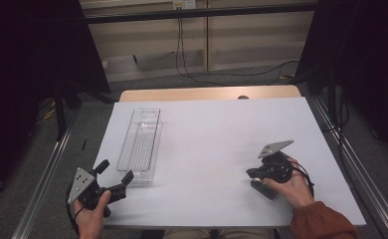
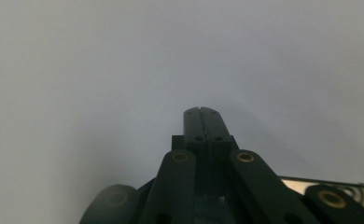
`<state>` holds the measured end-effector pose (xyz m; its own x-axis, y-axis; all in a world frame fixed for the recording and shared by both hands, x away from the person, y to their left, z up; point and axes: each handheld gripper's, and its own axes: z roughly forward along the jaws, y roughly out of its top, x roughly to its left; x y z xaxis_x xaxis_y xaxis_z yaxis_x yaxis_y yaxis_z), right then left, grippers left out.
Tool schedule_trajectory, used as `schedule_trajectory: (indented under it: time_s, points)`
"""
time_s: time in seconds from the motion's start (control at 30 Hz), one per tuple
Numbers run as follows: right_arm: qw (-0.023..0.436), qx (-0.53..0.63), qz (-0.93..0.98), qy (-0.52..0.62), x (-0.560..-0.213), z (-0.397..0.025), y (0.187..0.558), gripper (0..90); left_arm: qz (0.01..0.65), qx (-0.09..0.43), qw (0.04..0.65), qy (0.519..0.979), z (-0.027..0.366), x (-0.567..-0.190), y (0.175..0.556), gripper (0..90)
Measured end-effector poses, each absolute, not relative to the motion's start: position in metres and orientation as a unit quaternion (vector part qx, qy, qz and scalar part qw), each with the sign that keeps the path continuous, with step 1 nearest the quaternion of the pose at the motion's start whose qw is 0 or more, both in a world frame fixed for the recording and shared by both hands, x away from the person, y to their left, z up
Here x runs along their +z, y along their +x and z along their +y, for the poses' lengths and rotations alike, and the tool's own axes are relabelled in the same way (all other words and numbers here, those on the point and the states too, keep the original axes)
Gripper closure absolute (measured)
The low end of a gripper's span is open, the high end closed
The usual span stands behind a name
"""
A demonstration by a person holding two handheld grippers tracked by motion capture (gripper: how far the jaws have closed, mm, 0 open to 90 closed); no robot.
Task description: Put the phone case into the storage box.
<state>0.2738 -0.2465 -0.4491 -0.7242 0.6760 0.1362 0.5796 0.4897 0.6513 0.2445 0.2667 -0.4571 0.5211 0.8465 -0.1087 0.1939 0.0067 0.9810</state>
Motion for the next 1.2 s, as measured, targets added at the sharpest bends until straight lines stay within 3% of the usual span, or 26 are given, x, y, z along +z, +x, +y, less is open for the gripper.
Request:
schedule_trajectory:
  time_s: [0.53, 1.2]
  points:
    - [0.137, 0.334, 0.793, 0.490, -0.442, -0.353, 0.241, 90.0, 0.403, 0.280, 0.583, 0.648, 0.266, -0.457, 0.245, 2.8]
    - [0.153, 0.274, 0.769, 0.557, -0.469, -0.368, 0.263, 90.0, 0.400, 0.279, 0.587, 0.646, 0.266, -0.457, 0.245, 2.8]
